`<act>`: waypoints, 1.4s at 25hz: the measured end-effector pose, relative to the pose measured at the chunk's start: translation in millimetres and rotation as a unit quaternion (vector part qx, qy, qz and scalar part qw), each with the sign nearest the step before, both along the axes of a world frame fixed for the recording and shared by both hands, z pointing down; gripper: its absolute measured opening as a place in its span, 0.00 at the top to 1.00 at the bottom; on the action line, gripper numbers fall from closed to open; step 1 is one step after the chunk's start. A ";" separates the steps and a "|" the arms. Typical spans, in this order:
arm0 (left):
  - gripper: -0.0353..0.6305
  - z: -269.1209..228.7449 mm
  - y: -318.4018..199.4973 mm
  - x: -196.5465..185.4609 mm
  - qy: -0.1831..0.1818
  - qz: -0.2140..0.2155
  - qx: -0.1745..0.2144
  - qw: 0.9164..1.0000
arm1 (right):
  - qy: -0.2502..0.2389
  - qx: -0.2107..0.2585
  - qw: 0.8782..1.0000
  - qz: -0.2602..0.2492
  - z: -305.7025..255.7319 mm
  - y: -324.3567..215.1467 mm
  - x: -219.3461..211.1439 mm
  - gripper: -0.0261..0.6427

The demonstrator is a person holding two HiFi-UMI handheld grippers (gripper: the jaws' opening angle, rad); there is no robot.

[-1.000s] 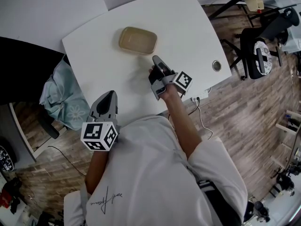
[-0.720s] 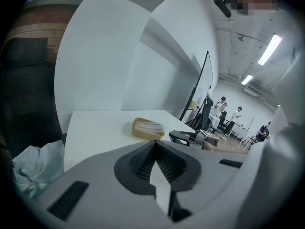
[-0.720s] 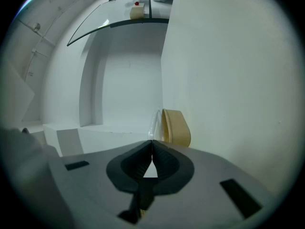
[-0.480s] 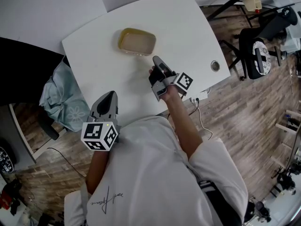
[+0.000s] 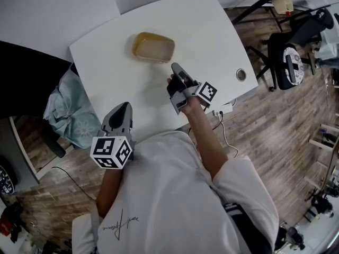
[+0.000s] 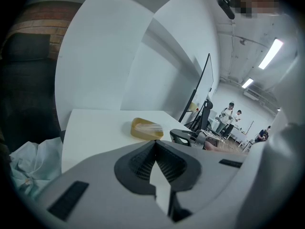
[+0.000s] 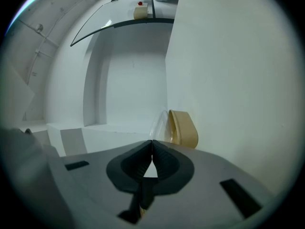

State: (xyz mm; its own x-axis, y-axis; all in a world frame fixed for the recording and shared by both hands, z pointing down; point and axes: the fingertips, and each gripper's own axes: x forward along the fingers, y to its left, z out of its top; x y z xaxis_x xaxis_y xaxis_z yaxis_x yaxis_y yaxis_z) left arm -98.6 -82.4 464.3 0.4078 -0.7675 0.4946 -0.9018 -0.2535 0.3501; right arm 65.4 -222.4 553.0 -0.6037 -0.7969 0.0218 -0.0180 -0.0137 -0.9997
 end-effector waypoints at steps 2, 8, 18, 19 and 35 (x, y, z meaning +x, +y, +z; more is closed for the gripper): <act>0.94 0.3 0.8 -0.9 0.001 -0.001 0.001 1.000 | -0.001 0.000 1.000 0.001 -0.3 0.1 0.7 0.94; 0.94 -0.1 0.7 -0.8 0.001 0.000 0.002 1.000 | -0.007 0.006 1.000 0.002 -5.7 0.2 2.0 0.94; 0.94 -3.5 0.9 0.4 0.009 0.002 0.001 1.000 | -0.014 0.014 1.000 0.003 -15.7 0.2 1.5 0.94; 0.94 -3.5 0.8 0.2 0.009 0.002 0.001 1.000 | -0.015 0.014 1.000 0.003 -16.7 0.2 1.2 0.94; 0.94 -3.5 0.4 0.3 0.011 0.002 0.004 1.000 | -0.023 0.030 0.999 0.001 -30.4 -0.2 0.3 0.94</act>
